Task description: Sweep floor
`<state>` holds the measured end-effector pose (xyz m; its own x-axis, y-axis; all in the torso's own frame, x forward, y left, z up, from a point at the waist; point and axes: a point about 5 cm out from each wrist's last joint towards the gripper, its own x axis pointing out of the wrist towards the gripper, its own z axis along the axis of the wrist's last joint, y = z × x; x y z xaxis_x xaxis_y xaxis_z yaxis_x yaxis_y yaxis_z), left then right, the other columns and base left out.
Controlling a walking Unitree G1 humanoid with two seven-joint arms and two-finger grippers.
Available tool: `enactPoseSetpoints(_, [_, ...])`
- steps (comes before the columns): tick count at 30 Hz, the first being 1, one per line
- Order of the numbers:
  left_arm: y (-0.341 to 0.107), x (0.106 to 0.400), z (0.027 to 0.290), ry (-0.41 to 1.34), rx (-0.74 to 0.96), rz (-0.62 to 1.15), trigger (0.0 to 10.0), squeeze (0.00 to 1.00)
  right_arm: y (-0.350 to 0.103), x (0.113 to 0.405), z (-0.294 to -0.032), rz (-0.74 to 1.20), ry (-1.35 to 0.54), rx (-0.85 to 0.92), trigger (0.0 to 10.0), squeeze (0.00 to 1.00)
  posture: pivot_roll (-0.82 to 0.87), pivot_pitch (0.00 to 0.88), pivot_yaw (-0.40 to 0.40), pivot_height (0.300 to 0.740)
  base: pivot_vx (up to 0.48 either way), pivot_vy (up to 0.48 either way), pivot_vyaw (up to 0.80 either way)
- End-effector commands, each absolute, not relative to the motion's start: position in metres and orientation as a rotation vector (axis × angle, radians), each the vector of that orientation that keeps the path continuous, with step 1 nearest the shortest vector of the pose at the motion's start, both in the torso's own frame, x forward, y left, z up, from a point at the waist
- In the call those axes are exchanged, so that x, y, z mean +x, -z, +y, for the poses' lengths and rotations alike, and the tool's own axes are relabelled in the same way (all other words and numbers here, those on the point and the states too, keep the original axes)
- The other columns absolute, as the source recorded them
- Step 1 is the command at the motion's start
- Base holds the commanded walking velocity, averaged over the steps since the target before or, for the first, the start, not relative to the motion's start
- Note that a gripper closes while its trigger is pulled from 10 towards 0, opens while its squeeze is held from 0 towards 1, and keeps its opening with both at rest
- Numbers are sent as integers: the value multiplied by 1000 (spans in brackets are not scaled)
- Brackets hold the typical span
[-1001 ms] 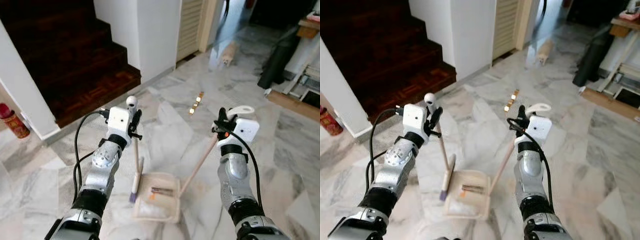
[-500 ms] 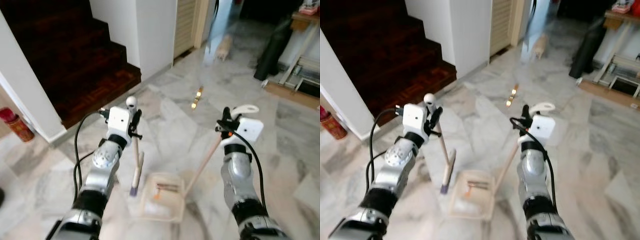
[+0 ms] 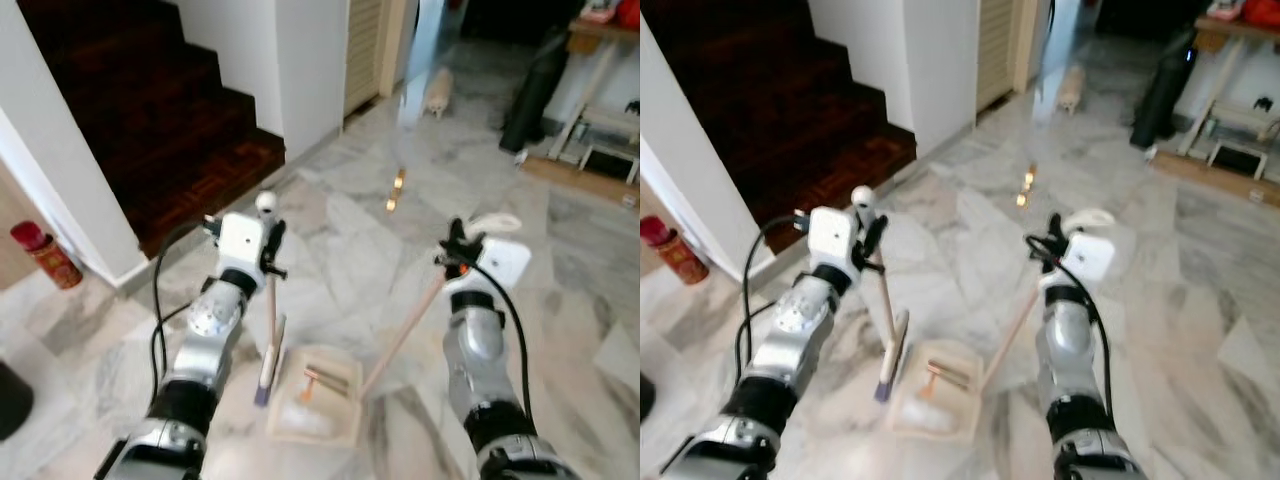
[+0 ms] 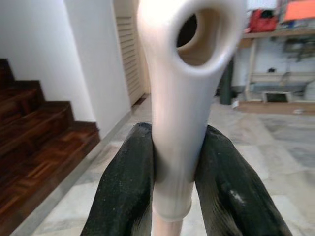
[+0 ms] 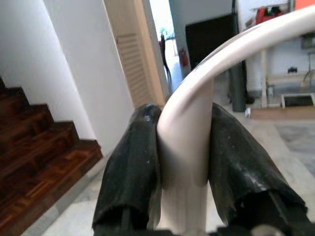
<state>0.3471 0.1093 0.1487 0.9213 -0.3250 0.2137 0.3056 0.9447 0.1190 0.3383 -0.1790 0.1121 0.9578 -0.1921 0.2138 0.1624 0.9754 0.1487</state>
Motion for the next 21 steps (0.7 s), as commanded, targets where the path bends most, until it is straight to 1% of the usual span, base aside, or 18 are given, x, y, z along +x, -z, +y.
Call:
enactPoseSetpoints(1, [-167,349,111,319,82,-306,10000,0,-128,344,-172,-286,153,131,10000,0,73,0,-17,740,0,315,0])
enactPoseSetpoints(21, [-166,346,109,335,80,-297,10000,0,-123,343,-164,-264,124,140,10000,0,77,0,-20,740,0,293,0])
